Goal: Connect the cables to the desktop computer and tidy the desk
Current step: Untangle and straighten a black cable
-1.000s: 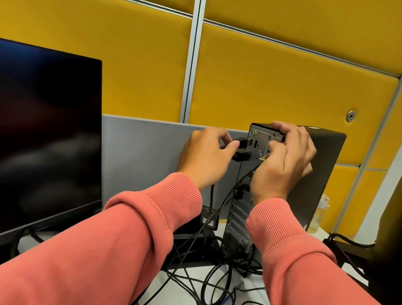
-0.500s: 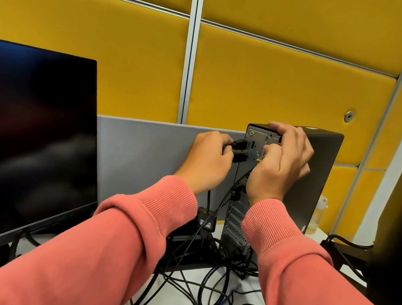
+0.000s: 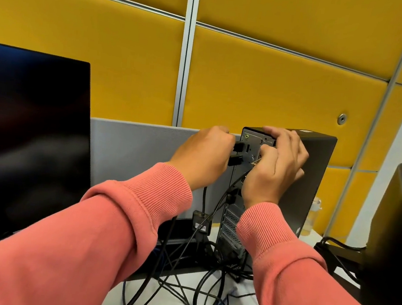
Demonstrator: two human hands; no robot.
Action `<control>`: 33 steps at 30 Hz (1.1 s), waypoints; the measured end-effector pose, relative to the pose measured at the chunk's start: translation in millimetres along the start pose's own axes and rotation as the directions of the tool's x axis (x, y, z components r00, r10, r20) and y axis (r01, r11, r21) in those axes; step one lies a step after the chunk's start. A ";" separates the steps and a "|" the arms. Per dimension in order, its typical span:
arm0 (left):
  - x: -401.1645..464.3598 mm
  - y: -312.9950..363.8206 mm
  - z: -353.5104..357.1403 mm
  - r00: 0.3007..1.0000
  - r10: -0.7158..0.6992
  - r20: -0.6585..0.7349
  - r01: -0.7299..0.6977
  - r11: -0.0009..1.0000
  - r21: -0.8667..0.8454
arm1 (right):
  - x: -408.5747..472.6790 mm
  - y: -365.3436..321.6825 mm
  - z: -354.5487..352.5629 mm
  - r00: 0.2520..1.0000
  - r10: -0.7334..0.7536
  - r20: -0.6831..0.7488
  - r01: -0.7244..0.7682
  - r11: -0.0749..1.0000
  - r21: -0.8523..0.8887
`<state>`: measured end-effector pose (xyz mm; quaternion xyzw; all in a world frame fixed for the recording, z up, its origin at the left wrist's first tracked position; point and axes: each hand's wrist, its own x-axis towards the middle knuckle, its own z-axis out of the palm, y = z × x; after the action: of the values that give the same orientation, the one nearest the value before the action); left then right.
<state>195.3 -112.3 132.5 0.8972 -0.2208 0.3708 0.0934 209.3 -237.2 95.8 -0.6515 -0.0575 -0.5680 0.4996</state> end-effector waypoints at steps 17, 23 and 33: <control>-5.0 -2.3 9.1 0.998 -0.058 -0.034 0.057 0.998 -0.022 | 0.0 -5.3 -2.4 0.999 0.049 0.017 -0.049 0.998 0.042; -6.6 1.3 14.4 0.972 -0.230 -0.040 0.220 0.962 -0.164 | 1.8 -9.8 -5.0 0.996 0.086 0.029 -0.086 0.996 0.019; -30.7 -2.7 12.4 0.965 -0.191 0.179 0.248 0.885 -0.394 | 0.5 -29.8 -15.4 0.970 0.198 0.141 -0.199 0.980 -0.006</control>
<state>185.0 -104.0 102.0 0.8993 -0.1970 0.2411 0.3071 179.8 -233.8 111.5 -0.6904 -0.0294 -0.4676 0.5512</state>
